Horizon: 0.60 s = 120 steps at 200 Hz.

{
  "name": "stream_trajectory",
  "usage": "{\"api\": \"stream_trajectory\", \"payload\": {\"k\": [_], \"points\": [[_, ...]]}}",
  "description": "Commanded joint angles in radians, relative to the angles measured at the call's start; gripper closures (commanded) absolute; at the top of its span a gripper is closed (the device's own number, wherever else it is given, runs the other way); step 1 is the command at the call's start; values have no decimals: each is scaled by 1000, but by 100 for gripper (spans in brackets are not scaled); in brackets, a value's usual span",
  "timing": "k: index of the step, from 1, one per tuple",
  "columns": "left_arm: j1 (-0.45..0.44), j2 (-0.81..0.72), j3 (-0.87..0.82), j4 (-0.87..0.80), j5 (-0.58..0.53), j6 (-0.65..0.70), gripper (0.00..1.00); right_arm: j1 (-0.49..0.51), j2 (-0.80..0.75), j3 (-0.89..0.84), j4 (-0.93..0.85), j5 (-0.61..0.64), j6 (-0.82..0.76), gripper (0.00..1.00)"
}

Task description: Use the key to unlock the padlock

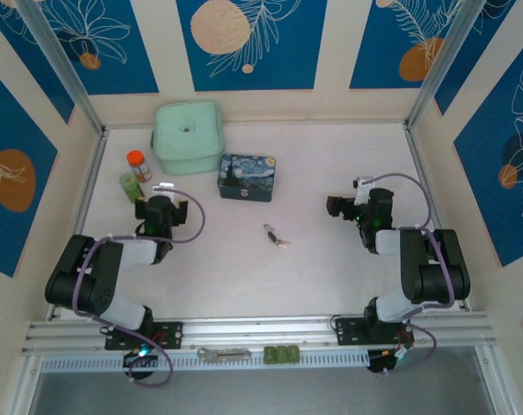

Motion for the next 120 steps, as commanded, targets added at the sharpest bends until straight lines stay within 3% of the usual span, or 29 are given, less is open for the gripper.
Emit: {"api": "stream_trajectory", "payload": {"k": [1, 15, 26, 38, 120], "points": [[74, 15, -50, 214, 164, -36, 1, 13, 9, -10, 153, 31, 4, 1], [76, 87, -64, 340, 168, -20, 1, 17, 4, -9, 146, 39, 1, 1], [82, 43, -47, 219, 178, -43, 1, 16, -1, -9, 137, 39, 0, 1], [84, 75, -57, 298, 175, -32, 1, 18, 2, -9, 142, 42, -2, 1], [84, 65, -46, 259, 173, -39, 0, 18, 3, -6, 137, 41, 0, 1]]}}
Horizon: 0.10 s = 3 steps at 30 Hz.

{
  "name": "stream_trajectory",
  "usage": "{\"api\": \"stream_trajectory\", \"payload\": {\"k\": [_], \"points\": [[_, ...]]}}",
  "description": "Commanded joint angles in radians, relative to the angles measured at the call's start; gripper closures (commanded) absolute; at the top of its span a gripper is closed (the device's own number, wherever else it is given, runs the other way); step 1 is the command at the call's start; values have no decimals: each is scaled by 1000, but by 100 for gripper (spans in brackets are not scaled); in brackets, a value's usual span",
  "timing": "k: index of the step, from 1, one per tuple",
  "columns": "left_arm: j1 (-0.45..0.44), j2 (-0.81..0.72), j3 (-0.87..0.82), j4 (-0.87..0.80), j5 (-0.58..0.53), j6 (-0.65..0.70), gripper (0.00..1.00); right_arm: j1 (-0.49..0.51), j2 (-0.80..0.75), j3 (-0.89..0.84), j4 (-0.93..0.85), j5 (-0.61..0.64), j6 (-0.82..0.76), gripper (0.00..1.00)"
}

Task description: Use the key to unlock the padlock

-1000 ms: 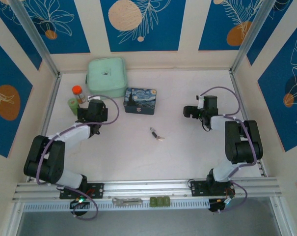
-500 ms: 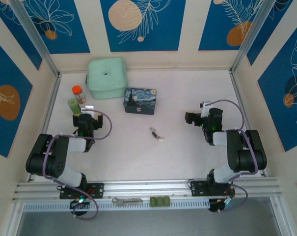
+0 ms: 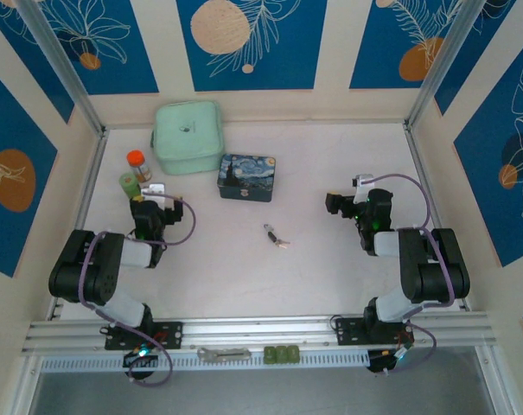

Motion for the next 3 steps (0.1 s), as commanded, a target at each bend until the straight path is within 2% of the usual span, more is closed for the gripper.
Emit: {"api": "stream_trajectory", "payload": {"k": [1, 3], "points": [[7, 3, 5, 28, 18, -10, 0, 6, -2, 3, 36, 18, -1, 1], [7, 5, 5, 31, 17, -10, 0, 6, -3, 0, 38, 17, 0, 1]]}}
